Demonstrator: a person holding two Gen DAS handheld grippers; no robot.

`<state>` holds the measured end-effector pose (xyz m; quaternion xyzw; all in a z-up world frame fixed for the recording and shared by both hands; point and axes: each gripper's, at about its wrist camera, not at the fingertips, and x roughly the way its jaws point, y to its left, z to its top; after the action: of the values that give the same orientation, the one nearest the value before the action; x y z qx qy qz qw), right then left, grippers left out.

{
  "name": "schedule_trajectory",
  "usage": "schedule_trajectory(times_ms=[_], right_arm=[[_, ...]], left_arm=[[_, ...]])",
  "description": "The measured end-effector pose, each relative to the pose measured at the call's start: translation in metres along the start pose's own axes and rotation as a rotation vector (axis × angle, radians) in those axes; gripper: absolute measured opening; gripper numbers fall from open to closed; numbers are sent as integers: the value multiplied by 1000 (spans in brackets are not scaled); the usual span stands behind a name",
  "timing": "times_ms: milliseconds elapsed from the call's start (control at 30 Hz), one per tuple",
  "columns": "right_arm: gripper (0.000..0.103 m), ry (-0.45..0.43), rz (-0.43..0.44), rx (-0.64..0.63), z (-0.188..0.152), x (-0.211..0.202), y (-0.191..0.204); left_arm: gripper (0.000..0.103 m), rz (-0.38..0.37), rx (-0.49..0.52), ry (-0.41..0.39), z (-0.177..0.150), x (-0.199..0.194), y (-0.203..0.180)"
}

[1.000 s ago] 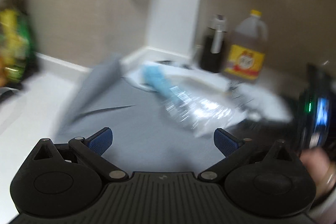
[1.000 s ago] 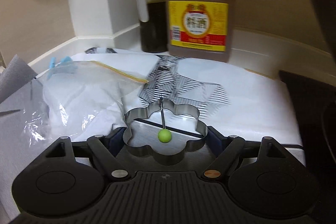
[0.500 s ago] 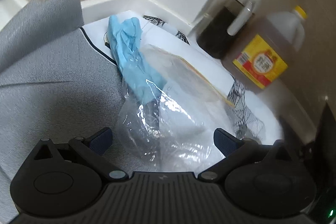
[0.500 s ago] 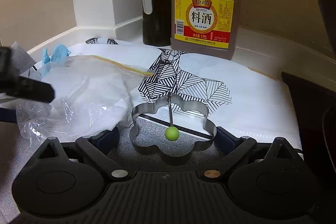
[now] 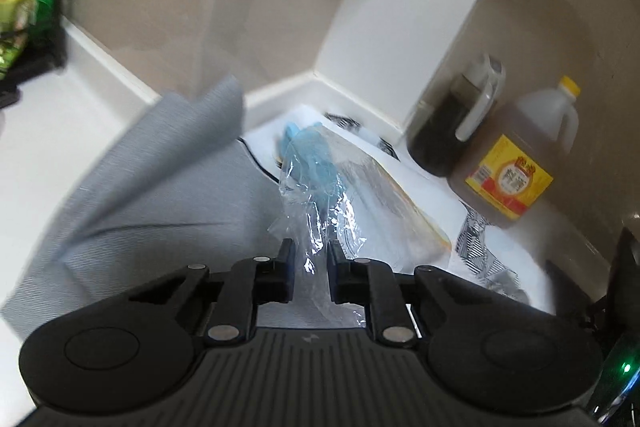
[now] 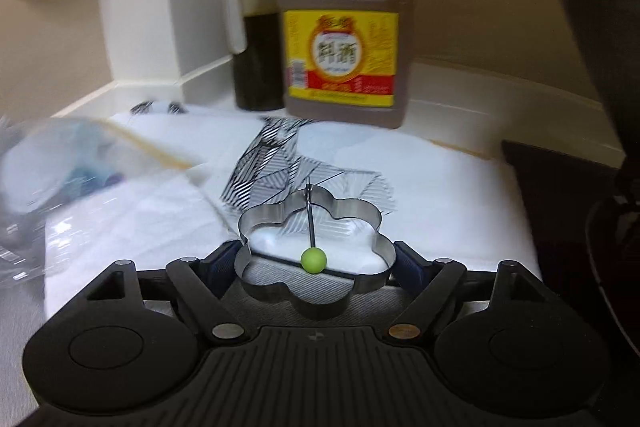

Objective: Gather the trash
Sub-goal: 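Grasp the white tissue with the right gripper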

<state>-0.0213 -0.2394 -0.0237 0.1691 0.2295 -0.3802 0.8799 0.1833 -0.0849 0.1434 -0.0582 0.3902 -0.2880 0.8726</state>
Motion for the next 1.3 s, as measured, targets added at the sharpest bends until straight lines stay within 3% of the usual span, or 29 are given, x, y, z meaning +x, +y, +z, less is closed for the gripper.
schedule_trajectory(times_ms=[167, 233, 367, 433, 600, 767, 867, 967, 1100, 1233, 1300], right_arm=[[82, -55, -43, 109, 6, -7, -18], [82, -75, 10, 194, 9, -12, -29], [82, -70, 204, 335, 12, -17, -43], [82, -88, 230, 352, 12, -20, -42], [82, -157, 131, 268, 13, -29, -33], [82, -51, -22, 143, 11, -9, -23], [83, 14, -10, 138, 6, 2, -25], [84, 17, -14, 98, 4, 5, -22], [93, 21, -27, 62, 4, 7, -19], [94, -56, -59, 89, 8, -5, -24], [96, -121, -34, 89, 10, -15, -24]], left_arm=[[17, 36, 40, -43, -6, -27, 15], [17, 37, 65, -53, -13, -38, 18], [17, 40, 102, -75, -29, -55, 19], [17, 37, 105, -84, -34, -62, 20], [17, 33, 109, -104, -40, -76, 23], [17, 44, 114, -80, -47, -71, 24], [17, 36, 113, -66, -52, -67, 23], [17, 31, 125, -66, -55, -66, 21], [17, 29, 130, -70, -56, -67, 20], [17, 32, 118, -75, -55, -67, 23], [17, 34, 114, -73, -54, -66, 25]])
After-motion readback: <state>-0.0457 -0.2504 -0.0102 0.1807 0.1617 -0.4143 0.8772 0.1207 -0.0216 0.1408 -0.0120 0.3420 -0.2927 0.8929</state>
